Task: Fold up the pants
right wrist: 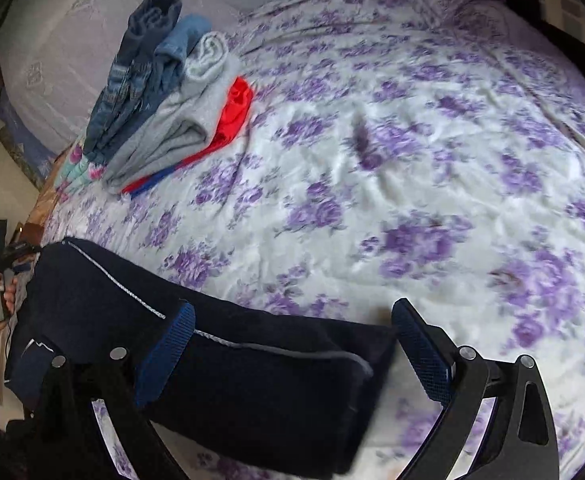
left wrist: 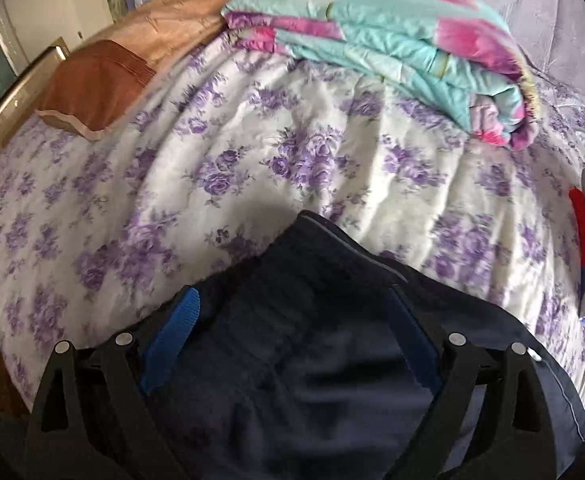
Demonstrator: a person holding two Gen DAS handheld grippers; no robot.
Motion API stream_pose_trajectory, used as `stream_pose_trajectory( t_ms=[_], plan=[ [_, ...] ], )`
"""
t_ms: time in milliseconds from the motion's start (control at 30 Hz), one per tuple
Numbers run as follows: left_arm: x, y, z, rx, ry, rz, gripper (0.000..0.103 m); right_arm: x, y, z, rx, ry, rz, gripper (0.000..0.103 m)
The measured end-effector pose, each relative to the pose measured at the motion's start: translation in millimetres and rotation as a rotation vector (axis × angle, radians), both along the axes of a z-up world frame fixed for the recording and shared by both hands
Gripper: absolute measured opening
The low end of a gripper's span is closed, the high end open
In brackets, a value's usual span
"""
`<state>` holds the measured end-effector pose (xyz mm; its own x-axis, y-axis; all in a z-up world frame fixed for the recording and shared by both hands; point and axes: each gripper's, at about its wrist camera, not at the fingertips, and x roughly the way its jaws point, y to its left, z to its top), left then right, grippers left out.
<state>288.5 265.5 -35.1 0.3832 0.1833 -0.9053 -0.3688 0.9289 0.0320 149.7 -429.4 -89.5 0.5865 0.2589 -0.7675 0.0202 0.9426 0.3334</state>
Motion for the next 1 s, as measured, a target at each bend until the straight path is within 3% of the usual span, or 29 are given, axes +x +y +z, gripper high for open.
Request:
stream_pose_trajectory(
  t_ms=[100, 133, 167, 200, 333, 433, 633, 767, 800, 833, 867, 900, 933, 1000],
  plan=[
    [17, -9, -12, -0.019, 0.029, -0.081, 0.092, 4, 4, -1, 0.007, -0.006, 0.01, 0.093],
    [24, -18, -16, 0.015, 0.038, -0.12, 0.092, 3, 2, 0, 0.011, -0.02, 0.002, 0.071],
    [27, -23, -19, 0.025, 0.034, -0.149, 0.092, 4, -1, 0, 0.036, -0.026, 0.007, 0.033],
    [30, -26, -22, 0.039, 0.039, -0.157, 0.092, 5, -4, -1, 0.059, -0.025, 0.014, 0.018],
    [27, -33, -29, 0.034, 0.034, -0.132, 0.07, -5, -7, 7, 0.055, -0.096, 0.043, 0.014],
    [12, -37, -14, 0.021, -0.028, -0.173, 0.057, -13, -8, 27, 0.035, -0.183, 0.041, 0.013],
    [-3, -22, 35, -0.078, -0.205, -0.119, 0.055, 19, -3, 70, -0.016, -0.277, 0.051, 0.013],
    [7, -11, 62, -0.092, -0.307, -0.056, 0.054, 75, 0, 89, -0.022, -0.247, 0.019, 0.015],
    [15, -5, 66, -0.095, -0.319, -0.033, 0.054, 91, -1, 89, -0.013, -0.233, -0.004, 0.019],
    [23, 0, 67, -0.09, -0.331, 0.005, 0.054, 106, 0, 88, -0.024, -0.23, -0.032, 0.036],
    [29, 3, 65, -0.072, -0.331, 0.038, 0.056, 126, 3, 83, -0.068, -0.22, -0.052, 0.072],
    [41, 9, 55, -0.034, -0.297, 0.081, 0.061, 140, 5, 75, -0.098, -0.189, -0.067, 0.085],
    [49, 16, 45, -0.025, -0.259, 0.107, 0.063, 152, 2, 62, -0.124, -0.143, -0.112, 0.089],
    [57, 23, 25, -0.057, -0.173, 0.139, 0.064, 153, -3, 48, -0.079, -0.103, -0.146, 0.089]
  ],
)
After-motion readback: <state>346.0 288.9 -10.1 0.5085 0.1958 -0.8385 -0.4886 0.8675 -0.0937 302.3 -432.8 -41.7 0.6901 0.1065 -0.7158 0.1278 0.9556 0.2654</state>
